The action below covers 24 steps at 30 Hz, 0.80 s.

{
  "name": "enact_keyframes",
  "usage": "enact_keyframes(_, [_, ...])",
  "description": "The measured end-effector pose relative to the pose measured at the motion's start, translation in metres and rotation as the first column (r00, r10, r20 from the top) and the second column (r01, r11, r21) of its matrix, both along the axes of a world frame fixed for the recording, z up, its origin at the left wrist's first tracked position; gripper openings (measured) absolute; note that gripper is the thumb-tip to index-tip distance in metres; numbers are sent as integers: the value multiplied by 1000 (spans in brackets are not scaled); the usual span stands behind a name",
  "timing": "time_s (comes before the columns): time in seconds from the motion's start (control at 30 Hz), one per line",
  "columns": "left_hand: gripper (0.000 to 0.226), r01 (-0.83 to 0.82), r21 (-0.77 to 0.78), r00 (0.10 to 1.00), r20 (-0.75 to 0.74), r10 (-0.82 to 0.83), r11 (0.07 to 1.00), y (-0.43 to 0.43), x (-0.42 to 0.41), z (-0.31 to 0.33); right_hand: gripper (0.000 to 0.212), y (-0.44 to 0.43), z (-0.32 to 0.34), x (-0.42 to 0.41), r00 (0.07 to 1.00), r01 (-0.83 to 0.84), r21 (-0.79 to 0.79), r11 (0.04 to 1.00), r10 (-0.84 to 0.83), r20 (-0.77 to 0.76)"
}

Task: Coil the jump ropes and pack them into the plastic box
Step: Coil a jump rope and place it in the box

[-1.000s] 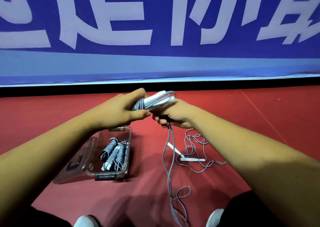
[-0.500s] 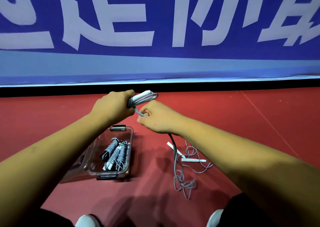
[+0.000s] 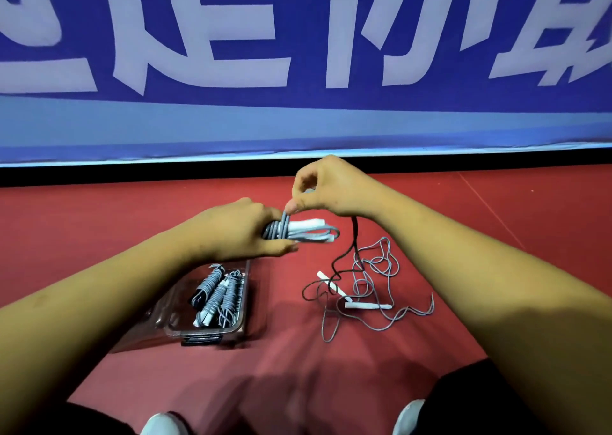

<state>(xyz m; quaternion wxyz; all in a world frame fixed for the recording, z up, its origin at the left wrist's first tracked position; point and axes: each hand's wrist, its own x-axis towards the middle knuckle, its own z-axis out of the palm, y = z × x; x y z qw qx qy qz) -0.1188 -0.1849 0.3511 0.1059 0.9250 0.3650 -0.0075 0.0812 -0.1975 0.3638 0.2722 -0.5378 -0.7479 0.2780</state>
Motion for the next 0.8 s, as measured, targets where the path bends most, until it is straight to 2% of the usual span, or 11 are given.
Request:
enact_keyframes(0.07, [26,36,21,994,102,-38,999,1,-2,3,18,3,-2,7,995,-2,-70,998,-5,-100])
enact_keyframes(0.13, [28,51,5,980,191,-51,999,1,-2,7,9,6,-10,10,978,-10,-136,991,-19,-207])
enact_keyframes(0.27, [44,95,-171,933,360,-28,981,-3,-6,14,21,6,-33,5,857,-126,-314,941,-56,-512])
enact_keyframes(0.37, [28,125,-235,912,411,-18,964,1,-10,13,26,2,-45,-8,762,-199,-364,910,-90,-642])
enact_keyframes(0.47, [11,85,-363,877,469,104,928,7,-12,12,24,0,-50,-18,768,-181,-406,896,-129,-627])
enact_keyframes(0.53, [13,38,-392,869,467,163,919,8,-11,12,19,-2,-49,-21,786,-181,-443,878,-141,-602])
enact_keyframes(0.67, [16,-75,-298,856,471,215,952,12,-13,16,24,-9,-45,-25,859,-121,-447,886,-132,-495])
enact_keyframes(0.8, [24,-261,-120,872,396,287,958,27,-27,14,28,-18,-40,-32,956,-39,-359,932,-70,-285])
